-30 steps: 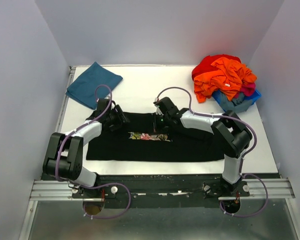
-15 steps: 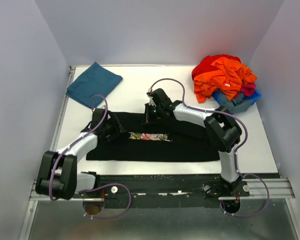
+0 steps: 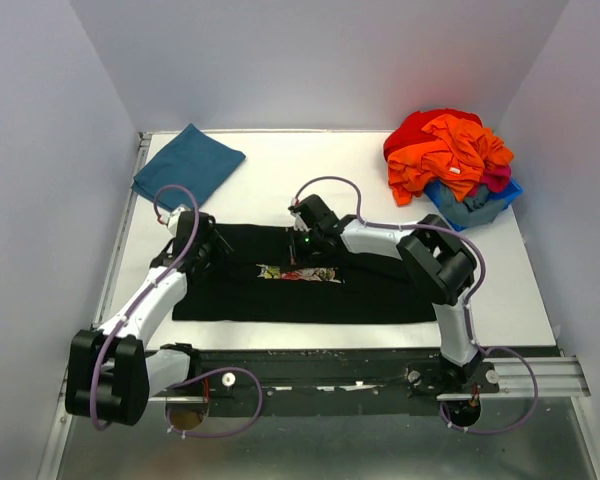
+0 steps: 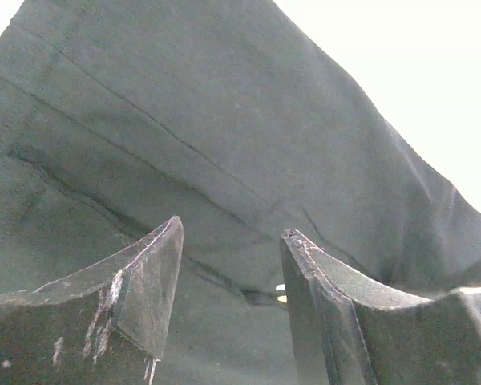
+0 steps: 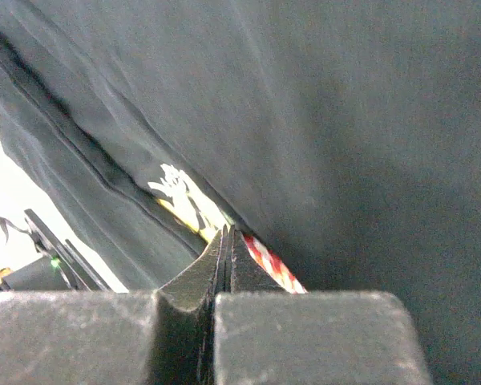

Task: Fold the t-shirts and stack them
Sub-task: Fold the other side of the tshirt into a rectangle

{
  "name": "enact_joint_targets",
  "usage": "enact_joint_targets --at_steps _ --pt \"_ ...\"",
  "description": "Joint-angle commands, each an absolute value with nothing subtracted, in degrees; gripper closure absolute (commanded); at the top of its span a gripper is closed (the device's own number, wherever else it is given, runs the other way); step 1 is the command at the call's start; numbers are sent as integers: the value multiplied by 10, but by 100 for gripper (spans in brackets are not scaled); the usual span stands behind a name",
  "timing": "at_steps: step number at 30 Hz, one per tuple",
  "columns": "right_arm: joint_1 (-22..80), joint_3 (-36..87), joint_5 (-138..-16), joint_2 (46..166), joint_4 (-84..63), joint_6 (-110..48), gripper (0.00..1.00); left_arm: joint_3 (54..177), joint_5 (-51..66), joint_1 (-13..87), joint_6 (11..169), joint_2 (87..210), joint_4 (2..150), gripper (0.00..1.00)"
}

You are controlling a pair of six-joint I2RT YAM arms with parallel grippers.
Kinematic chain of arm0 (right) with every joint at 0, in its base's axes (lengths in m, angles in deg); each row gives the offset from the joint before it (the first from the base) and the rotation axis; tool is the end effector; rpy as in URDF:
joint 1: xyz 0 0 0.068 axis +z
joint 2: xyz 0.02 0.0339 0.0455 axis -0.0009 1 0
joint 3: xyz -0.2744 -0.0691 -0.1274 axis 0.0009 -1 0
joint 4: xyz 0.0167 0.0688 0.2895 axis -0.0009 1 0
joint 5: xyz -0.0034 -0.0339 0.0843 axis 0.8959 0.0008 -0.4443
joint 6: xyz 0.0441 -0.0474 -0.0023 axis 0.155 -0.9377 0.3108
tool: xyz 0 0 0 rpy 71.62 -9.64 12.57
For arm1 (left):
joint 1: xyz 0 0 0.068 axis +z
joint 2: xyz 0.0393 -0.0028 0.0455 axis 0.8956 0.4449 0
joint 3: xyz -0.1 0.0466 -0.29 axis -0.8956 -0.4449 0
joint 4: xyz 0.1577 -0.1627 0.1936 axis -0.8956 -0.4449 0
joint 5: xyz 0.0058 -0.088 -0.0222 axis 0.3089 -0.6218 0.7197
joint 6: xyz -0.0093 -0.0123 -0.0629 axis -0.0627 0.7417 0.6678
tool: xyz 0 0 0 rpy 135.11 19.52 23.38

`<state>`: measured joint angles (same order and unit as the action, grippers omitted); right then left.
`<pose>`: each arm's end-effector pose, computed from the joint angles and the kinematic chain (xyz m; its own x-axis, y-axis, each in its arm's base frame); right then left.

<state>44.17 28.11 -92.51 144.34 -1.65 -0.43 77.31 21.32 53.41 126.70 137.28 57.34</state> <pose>0.3426 0.3606 0.1404 -0.9400 -0.1302 -0.3155 -0.3086 0.7189 0.6228 0.2446 -0.0390 0.2048 -0.5571 -0.6584 -0.5061 -0.4623 0.7521 -0.4696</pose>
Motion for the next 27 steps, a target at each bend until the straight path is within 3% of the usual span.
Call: enact_joint_targets --at_steps 1,13,27 --pt "449 227 -942 1391 -33 3 99 824 311 539 1295 1416 520 37" --pt "449 269 -893 1372 2 -17 99 845 348 661 1407 1467 492 56" --pt "448 248 -881 1336 7 -28 99 924 325 695 1435 1587 484 52"
